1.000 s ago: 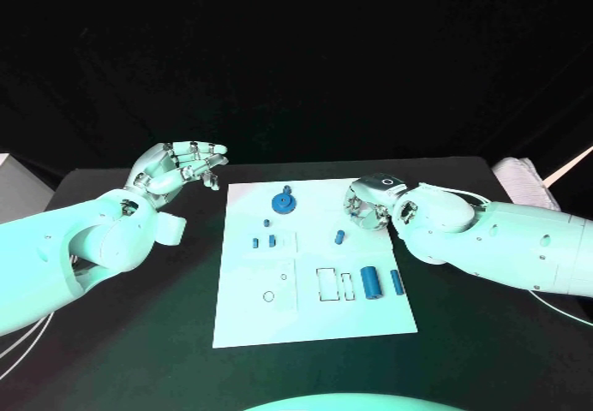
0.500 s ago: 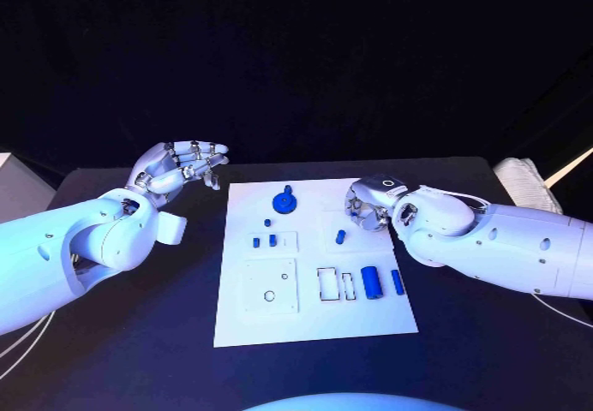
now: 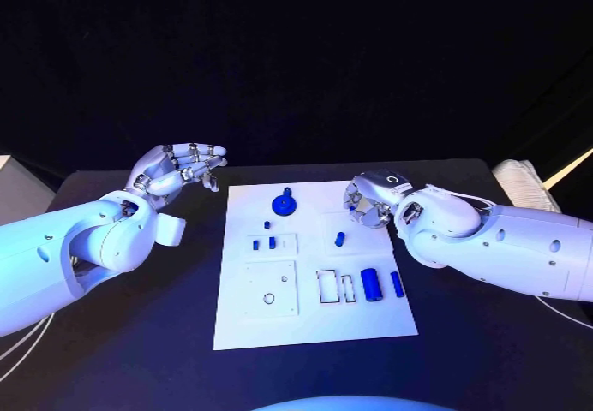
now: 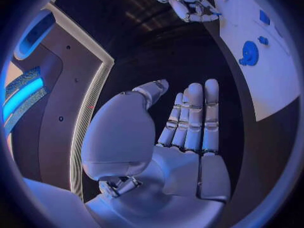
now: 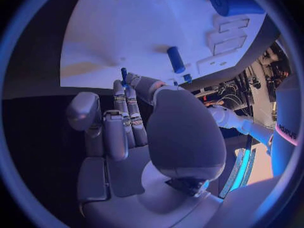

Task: Assemble the parts on the task board

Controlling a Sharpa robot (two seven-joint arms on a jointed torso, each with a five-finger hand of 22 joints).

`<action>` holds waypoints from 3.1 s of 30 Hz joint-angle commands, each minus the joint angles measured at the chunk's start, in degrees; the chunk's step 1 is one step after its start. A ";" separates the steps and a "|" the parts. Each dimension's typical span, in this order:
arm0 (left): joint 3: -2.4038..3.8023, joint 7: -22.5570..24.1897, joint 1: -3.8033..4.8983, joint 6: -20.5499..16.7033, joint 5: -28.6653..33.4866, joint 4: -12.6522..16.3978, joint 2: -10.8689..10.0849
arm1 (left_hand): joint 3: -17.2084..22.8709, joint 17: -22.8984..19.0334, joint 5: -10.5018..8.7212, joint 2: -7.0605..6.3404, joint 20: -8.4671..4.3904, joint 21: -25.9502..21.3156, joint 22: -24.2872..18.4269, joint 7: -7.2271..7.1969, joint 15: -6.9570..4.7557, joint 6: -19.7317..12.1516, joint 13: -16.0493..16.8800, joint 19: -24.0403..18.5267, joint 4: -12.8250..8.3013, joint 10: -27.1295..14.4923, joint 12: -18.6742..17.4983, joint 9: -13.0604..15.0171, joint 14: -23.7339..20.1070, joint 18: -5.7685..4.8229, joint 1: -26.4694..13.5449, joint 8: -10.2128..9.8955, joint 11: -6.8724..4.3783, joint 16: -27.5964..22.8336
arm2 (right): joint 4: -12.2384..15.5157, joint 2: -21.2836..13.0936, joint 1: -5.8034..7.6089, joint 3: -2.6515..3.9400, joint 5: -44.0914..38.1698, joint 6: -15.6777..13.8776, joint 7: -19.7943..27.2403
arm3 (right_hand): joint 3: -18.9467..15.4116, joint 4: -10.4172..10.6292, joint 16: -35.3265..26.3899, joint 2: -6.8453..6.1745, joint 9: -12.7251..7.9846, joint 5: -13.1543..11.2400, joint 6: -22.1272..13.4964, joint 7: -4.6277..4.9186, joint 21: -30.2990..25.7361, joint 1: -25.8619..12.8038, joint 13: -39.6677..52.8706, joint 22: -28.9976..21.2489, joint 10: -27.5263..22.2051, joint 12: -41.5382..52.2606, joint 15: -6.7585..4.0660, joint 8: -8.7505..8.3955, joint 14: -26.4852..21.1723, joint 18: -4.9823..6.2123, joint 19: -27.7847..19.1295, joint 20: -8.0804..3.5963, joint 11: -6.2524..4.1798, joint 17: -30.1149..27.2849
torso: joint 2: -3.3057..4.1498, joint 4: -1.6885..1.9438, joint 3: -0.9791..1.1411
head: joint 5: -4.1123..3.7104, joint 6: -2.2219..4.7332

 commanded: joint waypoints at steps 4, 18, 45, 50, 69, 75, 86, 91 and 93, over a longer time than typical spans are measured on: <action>0.06 0.20 0.01 -0.05 1.17 -0.23 0.14 | -0.38 -0.06 -0.38 0.19 -0.14 -0.23 -0.07 0.16 -0.10 -0.23 0.05 0.36 -0.07 -0.35 0.33 0.06 -0.33 0.88 0.60 0.34 0.05 -0.38 | 2.71 -1.61 1.04 0.34 4.30 -4.02 2.13 | -0.11 -0.34 0.23 1.68 0.08 0.19 0.53 -0.03 0.29 0.87 0.16 -0.04 2.56 0.31 -0.29 0.40 3.78 -0.85 0.20 -0.18 -2.16 2.80 | 0.00 -0.01 -0.03 | 0.02 0.09; 0.06 0.16 0.01 0.00 1.55 -0.22 0.39 | -0.42 -0.08 -0.39 0.19 -0.14 -0.27 -0.10 0.18 -0.09 -0.28 0.04 0.40 -0.07 -0.43 0.34 0.05 -0.32 0.87 0.63 0.32 0.07 -0.39 | 12.35 -3.15 -0.39 0.52 11.11 -9.30 8.10 | 0.09 -0.55 0.33 1.73 0.19 0.35 0.36 0.08 0.25 0.88 0.19 -0.06 2.47 0.14 -0.28 0.38 3.79 -0.82 0.09 -0.19 -2.09 2.90 | 0.05 -0.02 0.02 | 1.88 0.18; 0.04 -0.38 0.01 0.02 1.58 0.74 0.87 | -0.53 -0.12 -0.40 0.23 -0.14 -0.36 -0.18 0.21 -0.07 -0.35 0.03 0.49 -0.06 -0.56 0.38 0.04 -0.30 0.86 0.67 0.31 0.10 -0.41 | 9.96 5.49 -10.45 0.11 4.73 -10.46 9.33 | 0.33 -0.94 0.53 1.81 0.40 0.79 0.06 0.29 0.41 0.86 0.27 0.17 2.34 -0.13 -0.16 0.33 3.82 -0.83 0.01 -0.14 -1.93 3.14 | 0.12 -0.01 -0.06 | 8.56 -2.48; 0.04 -0.48 0.01 0.14 1.58 0.84 0.93 | -0.56 -0.12 -0.40 0.23 -0.14 -0.37 -0.20 0.22 -0.06 -0.35 0.03 0.51 -0.04 -0.58 0.39 0.04 -0.30 0.86 0.66 0.32 0.11 -0.42 | 9.30 6.67 -11.23 0.07 2.88 -11.03 7.08 | 0.32 -0.97 0.46 1.80 0.42 0.77 0.06 0.30 0.25 0.85 0.28 -0.02 2.36 -0.13 -0.16 0.34 3.79 -0.79 -0.09 -0.14 -1.93 3.01 | 0.11 0.09 -0.05 | 8.70 -2.65; 0.04 -0.79 0.01 0.28 1.58 0.82 0.80 | -0.66 -0.15 -0.41 0.24 -0.13 -0.43 -0.25 0.24 -0.04 -0.35 0.03 0.55 0.02 -0.63 0.43 0.05 -0.29 0.85 0.60 0.33 0.13 -0.43 | 8.72 7.55 -12.00 -0.08 1.12 -9.01 5.58 | 0.32 -0.99 0.46 1.80 0.43 0.76 0.06 0.30 0.34 0.85 0.29 0.09 2.36 -0.13 -0.15 0.34 3.80 -0.81 -0.05 -0.14 -1.93 3.02 | 0.07 0.06 -0.10 | 9.25 -3.50; 0.04 -0.85 0.01 0.32 1.58 0.81 0.78 | -0.66 -0.15 -0.41 0.24 -0.13 -0.43 -0.25 0.24 -0.04 -0.35 0.03 0.55 0.02 -0.63 0.43 0.05 -0.29 0.85 0.60 0.33 0.13 -0.43 | 8.52 7.65 -12.01 -0.10 0.75 -8.24 5.26 | 0.33 -1.01 0.49 1.80 0.44 0.74 0.05 0.31 0.35 0.84 0.30 0.11 2.37 -0.14 -0.15 0.35 3.80 -0.81 -0.04 -0.13 -1.92 3.05 | 0.07 0.08 -0.08 | 9.28 -3.59; 0.04 -0.95 0.01 0.30 1.58 0.86 0.69 | -0.66 -0.15 -0.41 0.24 -0.13 -0.43 -0.25 0.24 -0.04 -0.35 0.03 0.55 0.02 -0.63 0.43 0.05 -0.29 0.85 0.60 0.33 0.13 -0.43 | 8.27 7.95 -12.02 -0.15 0.61 -7.28 5.14 | 0.33 -1.07 0.57 1.80 0.49 0.70 0.04 0.34 0.40 0.81 0.32 0.17 2.38 -0.16 -0.14 0.36 3.82 -0.82 -0.04 -0.12 -1.90 3.15 | 0.12 0.03 -0.08 | 9.42 -3.81; 0.04 -1.02 0.01 0.30 1.58 0.87 0.67 | -0.66 -0.15 -0.41 0.24 -0.13 -0.43 -0.25 0.24 -0.04 -0.35 0.03 0.55 0.02 -0.63 0.43 0.05 -0.29 0.85 0.60 0.33 0.13 -0.43 | 8.22 8.05 -12.02 -0.19 0.61 -7.06 5.21 | 0.33 -1.07 0.57 1.80 0.49 0.70 0.04 0.34 0.40 0.81 0.32 0.17 2.38 -0.16 -0.14 0.36 3.82 -0.82 -0.04 -0.12 -1.90 3.15 | 0.10 0.11 -0.12 | 9.46 -3.88; 0.04 -1.04 0.01 0.30 1.58 0.86 0.67 | -0.66 -0.15 -0.41 0.24 -0.13 -0.43 -0.25 0.24 -0.04 -0.35 0.03 0.55 0.02 -0.63 0.43 0.05 -0.29 0.85 0.60 0.33 0.13 -0.43 | 8.23 8.09 -12.02 -0.21 0.62 -6.97 5.30 | 0.33 -1.07 0.57 1.80 0.49 0.70 0.04 0.34 0.40 0.81 0.32 0.17 2.38 -0.16 -0.14 0.36 3.82 -0.82 -0.04 -0.12 -1.90 3.15 | 0.10 0.11 -0.11 | 9.50 -3.91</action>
